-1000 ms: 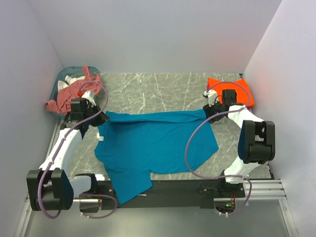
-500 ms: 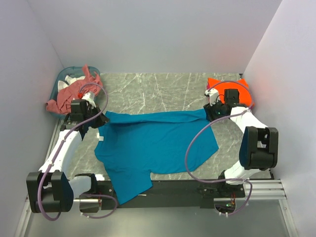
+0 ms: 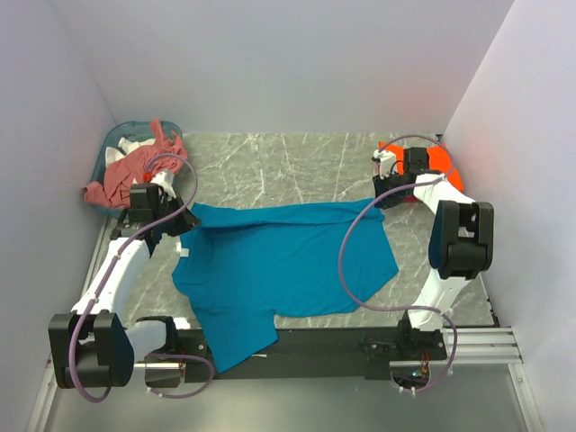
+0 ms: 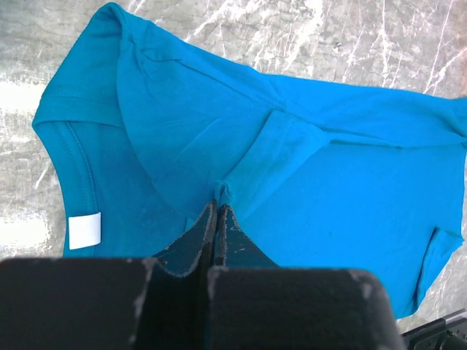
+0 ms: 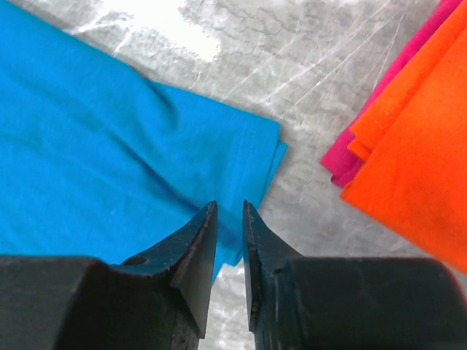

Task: Fold and stack the t-shirts
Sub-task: Fold the tshirt

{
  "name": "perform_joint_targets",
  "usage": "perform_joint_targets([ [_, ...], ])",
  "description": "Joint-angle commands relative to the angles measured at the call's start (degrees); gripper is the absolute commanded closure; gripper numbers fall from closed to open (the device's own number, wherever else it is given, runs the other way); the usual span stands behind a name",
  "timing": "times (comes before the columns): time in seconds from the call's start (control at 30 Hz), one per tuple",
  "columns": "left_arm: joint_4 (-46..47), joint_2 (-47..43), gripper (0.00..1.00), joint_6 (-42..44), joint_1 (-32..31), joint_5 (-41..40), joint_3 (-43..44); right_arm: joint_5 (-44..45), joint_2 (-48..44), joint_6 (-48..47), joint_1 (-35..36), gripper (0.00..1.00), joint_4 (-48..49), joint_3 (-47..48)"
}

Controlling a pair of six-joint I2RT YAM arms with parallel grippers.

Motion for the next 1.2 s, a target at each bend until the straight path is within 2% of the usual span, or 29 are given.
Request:
perform_joint_targets([
  [0.0,1.46,-0.57,1.00,1.42,-0.07,1.36,-0.18,0.34,1.81,1.35,0.16,0.73,-2.31,2.97],
  [0.23,1.81,-0.48,0.99,1.42,-0.16,1.80,-0.18,1.48,2.43,-2.42,0.16,0.75,-6.62,3.06],
  [0.47,1.99,-0.84,1.00,1.42,-0.07,1.97,-0.35,1.92,-3.80,-6.90,0.08,0.78,-7.50,-2.73],
  [0.77,1.46,-0.92,1.00,1.33,-0.16,2.32,-0.26,2.71,-6.00,-9.19,-0.27,0.79,-10.14,-5.11],
  [1.17,-0.20,0.83,1.00,-0.25,-0.16,2.67,-0.18,-7.56,-16.55,-3.57,-2.03,0.76,-10.76,-6.33],
])
